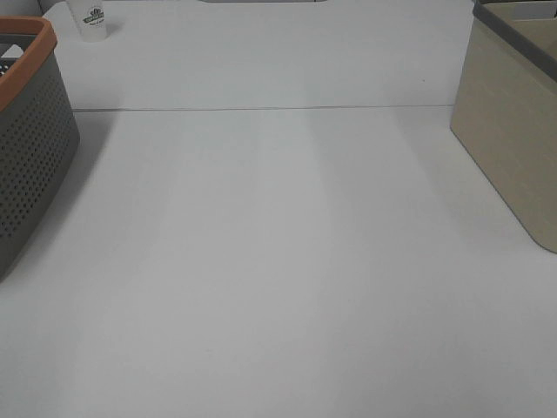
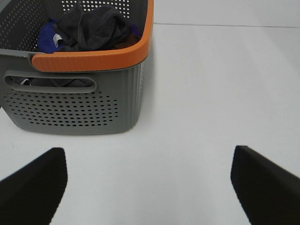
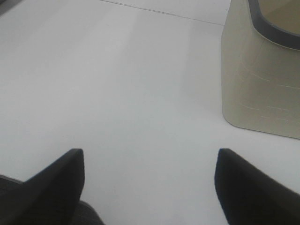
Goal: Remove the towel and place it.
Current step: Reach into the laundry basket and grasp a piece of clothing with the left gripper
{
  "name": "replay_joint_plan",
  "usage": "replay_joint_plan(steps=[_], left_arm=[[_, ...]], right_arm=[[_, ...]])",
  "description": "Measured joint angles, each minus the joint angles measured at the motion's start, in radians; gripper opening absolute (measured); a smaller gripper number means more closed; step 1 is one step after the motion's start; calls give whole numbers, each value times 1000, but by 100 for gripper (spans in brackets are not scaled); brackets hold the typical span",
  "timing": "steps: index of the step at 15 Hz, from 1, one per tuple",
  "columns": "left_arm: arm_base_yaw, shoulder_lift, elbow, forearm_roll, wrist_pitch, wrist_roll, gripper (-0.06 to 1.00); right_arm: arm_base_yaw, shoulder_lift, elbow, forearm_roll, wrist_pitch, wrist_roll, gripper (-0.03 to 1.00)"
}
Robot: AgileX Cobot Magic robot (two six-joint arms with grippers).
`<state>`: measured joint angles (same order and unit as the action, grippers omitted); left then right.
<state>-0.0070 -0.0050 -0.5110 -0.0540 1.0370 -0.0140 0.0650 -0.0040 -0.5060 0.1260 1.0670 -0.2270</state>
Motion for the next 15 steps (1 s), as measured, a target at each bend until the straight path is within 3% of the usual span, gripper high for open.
replay_joint_plan(steps=[15], left_arm=[[0, 0, 0, 0, 0, 3, 88]], right_arm=[[0, 0, 0, -38, 0, 61, 76]])
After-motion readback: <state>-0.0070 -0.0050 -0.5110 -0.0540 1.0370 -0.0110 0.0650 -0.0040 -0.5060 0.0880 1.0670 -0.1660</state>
